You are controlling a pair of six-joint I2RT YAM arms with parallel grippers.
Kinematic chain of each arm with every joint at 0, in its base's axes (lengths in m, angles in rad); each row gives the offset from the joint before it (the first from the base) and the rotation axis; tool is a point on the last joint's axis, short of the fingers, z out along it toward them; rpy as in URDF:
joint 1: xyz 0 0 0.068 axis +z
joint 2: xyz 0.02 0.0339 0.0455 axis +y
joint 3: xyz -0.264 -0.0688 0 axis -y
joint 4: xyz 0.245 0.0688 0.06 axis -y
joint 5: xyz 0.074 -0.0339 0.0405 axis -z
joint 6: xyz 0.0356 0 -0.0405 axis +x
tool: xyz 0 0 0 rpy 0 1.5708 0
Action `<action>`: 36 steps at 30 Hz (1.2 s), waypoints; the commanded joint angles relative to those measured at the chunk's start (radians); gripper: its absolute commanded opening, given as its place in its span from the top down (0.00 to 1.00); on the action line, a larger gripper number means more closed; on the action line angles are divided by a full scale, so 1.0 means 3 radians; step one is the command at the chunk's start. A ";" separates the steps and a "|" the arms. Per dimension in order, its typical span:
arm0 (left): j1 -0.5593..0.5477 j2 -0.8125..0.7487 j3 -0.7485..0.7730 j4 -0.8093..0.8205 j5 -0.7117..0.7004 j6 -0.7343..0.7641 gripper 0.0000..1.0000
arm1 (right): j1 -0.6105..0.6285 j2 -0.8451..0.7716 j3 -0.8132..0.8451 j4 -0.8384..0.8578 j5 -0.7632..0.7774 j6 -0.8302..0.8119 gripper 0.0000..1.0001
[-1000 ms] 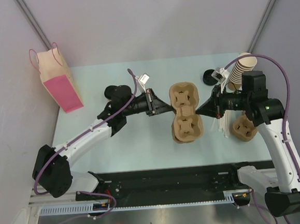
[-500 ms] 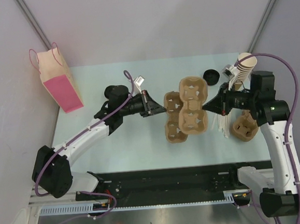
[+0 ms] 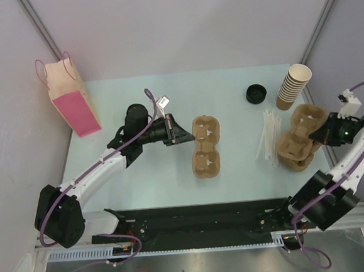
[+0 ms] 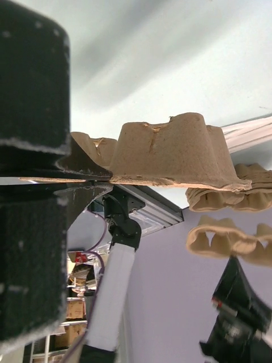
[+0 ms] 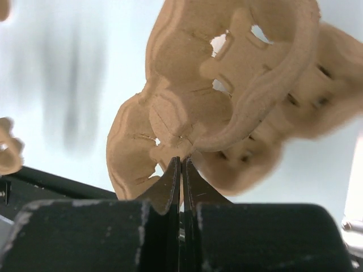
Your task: Pack the takeout coffee
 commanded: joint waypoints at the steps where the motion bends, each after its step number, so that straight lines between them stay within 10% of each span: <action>1: 0.0040 -0.0171 -0.0024 0.0216 0.0184 0.0105 1.00 | -0.0349 0.0322 0.0102 -0.0443 0.0049 -0.0623 1.00; 29: 0.0086 -0.0053 0.0149 0.0191 0.0327 0.0085 1.00 | -0.0155 0.1176 0.0092 0.0406 0.0458 -0.0214 1.00; 36: 0.0106 -0.0048 0.0144 0.0201 0.0327 0.0065 1.00 | -0.0175 0.1151 0.0092 0.0411 0.0586 -0.0096 0.49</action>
